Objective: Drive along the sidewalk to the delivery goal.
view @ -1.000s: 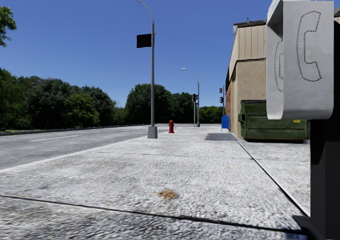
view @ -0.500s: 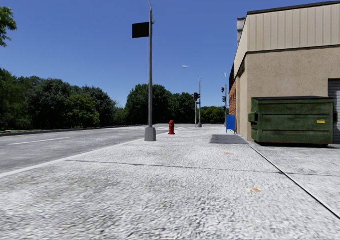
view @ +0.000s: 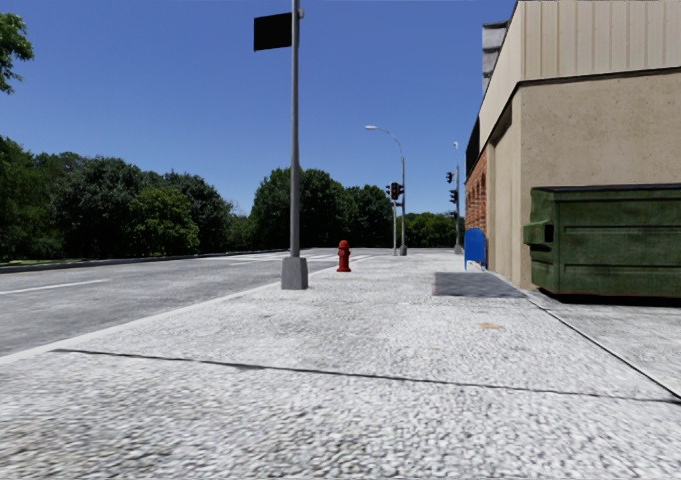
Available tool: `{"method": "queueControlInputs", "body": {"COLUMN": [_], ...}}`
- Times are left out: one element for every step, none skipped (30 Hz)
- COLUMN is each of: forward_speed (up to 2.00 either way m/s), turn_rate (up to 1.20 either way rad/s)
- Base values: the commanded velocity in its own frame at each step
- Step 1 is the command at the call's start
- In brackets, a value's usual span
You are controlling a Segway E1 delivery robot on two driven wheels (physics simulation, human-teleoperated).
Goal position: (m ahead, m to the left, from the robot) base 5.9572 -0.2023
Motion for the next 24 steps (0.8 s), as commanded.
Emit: {"method": "queueControlInputs", "body": {"forward_speed": [2.0,2.0,2.0,2.0,2.0,2.0,2.0,2.0,2.0,2.0,2.0,2.0,2.0,2.0,2.0,2.0,2.0,2.0,2.0,2.0,1.96,1.83,1.83,1.76], "turn_rate": [-0.16,-0.21,-0.28,-0.28,-0.31,-0.4,-0.42,-0.42,-0.43,0.0,0.0,0.0,0.0,0.0,0.0,0.0,0.0,0.0,0.0,0.0,0.0,0.0,0.0,0.0]}}
